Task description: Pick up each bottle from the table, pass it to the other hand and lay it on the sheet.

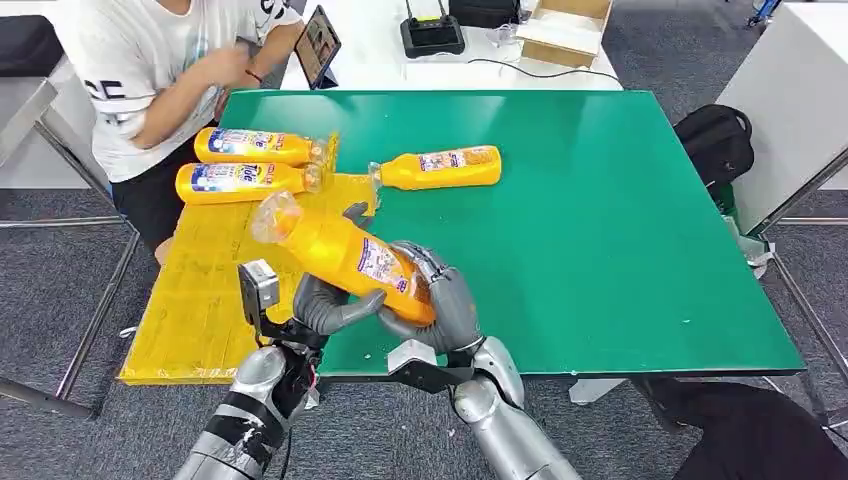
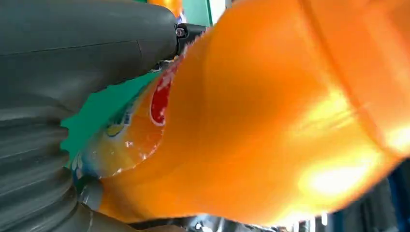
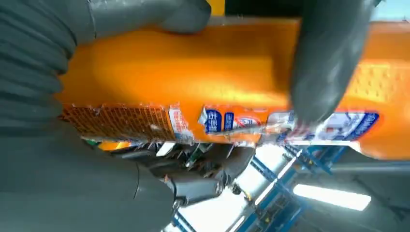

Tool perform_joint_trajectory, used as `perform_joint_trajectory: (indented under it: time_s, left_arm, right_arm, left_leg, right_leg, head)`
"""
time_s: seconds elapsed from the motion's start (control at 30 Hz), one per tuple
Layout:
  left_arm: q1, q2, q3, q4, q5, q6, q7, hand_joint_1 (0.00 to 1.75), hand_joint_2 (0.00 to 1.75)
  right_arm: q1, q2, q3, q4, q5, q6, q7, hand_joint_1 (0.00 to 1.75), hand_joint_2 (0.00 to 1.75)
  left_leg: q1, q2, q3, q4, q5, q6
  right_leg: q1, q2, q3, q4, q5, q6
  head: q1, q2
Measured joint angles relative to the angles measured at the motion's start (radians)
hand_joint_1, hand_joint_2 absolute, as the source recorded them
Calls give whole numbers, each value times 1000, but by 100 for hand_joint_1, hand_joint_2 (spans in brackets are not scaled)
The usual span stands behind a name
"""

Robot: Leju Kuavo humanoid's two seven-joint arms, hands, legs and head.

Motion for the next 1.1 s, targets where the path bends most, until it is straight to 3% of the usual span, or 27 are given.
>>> perform_joint_trajectory:
  time_s: [0.23, 0.27, 0.3, 0.33, 0.9, 0.93, 0.97, 1.0, 1.1]
  left_arm:
    - [-7, 0, 1, 10, -26, 77, -27, 0, 175]
    - [-6, 0, 4, 7, -24, 80, -26, 42, 175]
    - [-5, 0, 8, 5, -22, 79, -24, 161, 175]
    - [-4, 0, 11, 3, -19, 77, -22, 175, 175]
    - [23, 0, 43, -27, 49, 48, -8, 175, 175]
    - [23, 0, 44, -27, 49, 48, -7, 175, 175]
    - [23, 0, 44, -27, 49, 47, -6, 175, 175]
    - [23, 0, 44, -27, 49, 45, -5, 175, 175]
    - [18, 0, 44, -36, 47, 48, -5, 175, 175]
  right_arm:
    - [-17, 16, 42, 48, -8, 18, 18, 175, 175]
    - [-21, 17, 46, 57, -11, 20, 19, 175, 175]
    - [-25, 17, 49, 65, -14, 21, 19, 175, 175]
    - [-28, 18, 52, 72, -16, 24, 21, 175, 175]
    - [-56, 21, 80, 132, 0, 31, 42, 175, 175]
    - [-56, 21, 80, 135, 0, 30, 42, 9, 175]
    - [-57, 21, 80, 135, 1, 29, 42, 0, 175]
    - [-59, 21, 80, 136, 3, 28, 42, 0, 0]
    - [-57, 21, 87, 142, 22, 11, 48, 0, 0]
  left_leg:
    - [0, 0, 0, 0, 0, 0]
    - [0, 0, 0, 0, 0, 0]
    - [0, 0, 0, 0, 0, 0]
    - [0, 0, 0, 0, 0, 0]
    - [0, 1, 0, 0, 0, 0]
    - [0, 1, 0, 0, 0, 0]
    - [0, 1, 0, 0, 0, 0]
    - [0, 1, 0, 0, 0, 0]
    - [0, 0, 0, 0, 0, 0]
  right_leg:
    - [0, 0, 0, 0, 0, 0]
    - [0, 0, 0, 0, 0, 0]
    - [0, 0, 0, 0, 0, 0]
    - [0, 0, 0, 0, 0, 0]
    - [0, 0, -1, 0, 0, 0]
    - [0, 0, -1, 0, 0, 0]
    - [0, 0, -1, 0, 0, 0]
    - [0, 0, -1, 0, 0, 0]
    - [0, 0, -1, 0, 0, 0]
  head:
    - [0, 0]
    - [0, 0]
    - [0, 0]
    - [0, 0]
    - [0, 0]
    - [0, 0]
    - [0, 0]
    - [0, 0]
    - [0, 0]
